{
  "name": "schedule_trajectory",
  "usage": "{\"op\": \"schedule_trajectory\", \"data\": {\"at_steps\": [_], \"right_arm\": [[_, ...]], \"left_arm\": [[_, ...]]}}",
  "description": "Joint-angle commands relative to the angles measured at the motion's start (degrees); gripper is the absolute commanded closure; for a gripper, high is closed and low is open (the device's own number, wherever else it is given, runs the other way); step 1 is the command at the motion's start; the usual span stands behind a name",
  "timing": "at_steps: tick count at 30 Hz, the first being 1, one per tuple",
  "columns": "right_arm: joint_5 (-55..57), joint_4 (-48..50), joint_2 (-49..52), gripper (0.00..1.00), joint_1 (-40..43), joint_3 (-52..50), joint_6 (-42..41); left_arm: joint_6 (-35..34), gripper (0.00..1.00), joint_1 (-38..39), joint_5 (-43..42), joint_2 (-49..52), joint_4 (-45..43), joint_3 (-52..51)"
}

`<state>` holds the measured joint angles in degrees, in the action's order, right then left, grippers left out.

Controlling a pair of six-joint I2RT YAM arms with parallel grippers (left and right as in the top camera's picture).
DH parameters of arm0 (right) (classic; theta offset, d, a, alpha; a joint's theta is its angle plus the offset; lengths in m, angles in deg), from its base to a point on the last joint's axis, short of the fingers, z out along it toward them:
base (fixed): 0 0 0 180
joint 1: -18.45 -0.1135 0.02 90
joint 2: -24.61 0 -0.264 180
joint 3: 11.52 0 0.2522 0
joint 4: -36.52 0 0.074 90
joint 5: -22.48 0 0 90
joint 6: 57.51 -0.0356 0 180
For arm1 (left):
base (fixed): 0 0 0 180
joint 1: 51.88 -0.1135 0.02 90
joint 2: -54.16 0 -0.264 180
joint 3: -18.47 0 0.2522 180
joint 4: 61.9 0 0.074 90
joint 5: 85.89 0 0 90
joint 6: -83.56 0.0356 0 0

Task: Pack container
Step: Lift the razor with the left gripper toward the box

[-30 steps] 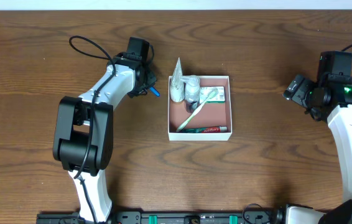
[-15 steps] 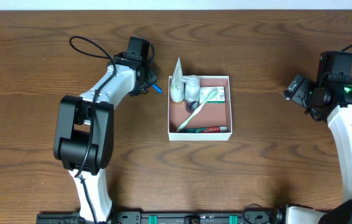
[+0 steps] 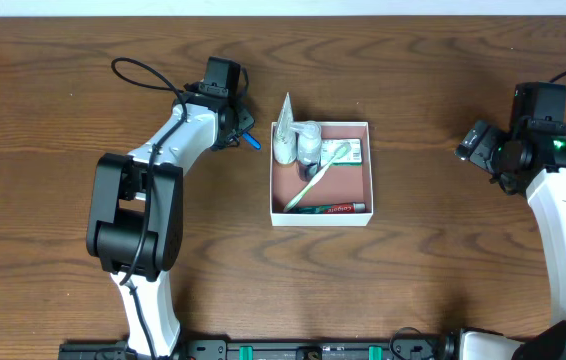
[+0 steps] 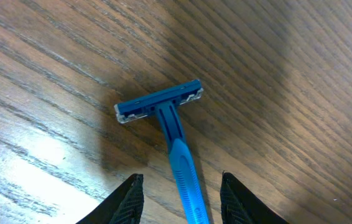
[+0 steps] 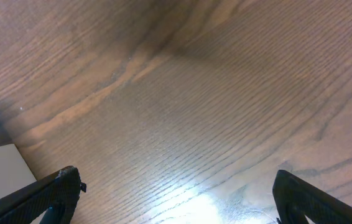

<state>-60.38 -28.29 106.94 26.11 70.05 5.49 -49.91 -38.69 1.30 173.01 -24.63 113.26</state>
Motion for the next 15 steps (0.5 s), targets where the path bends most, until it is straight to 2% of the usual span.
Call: {"op": "schedule_trajectory", "data": {"at_steps": [1, 15], "right_arm": [[0.3, 0.0, -1.0, 0.01, 0.3, 0.7, -0.4], [0.3, 0.0, -1.0, 0.01, 0.3, 0.7, -0.4]], "left_arm": [[0.3, 0.59, -0.2, -0.1, 1.2, -0.1, -0.2], [1.4, 0.59, 0.5, 2.0, 5.3, -0.3, -0.2]]}}
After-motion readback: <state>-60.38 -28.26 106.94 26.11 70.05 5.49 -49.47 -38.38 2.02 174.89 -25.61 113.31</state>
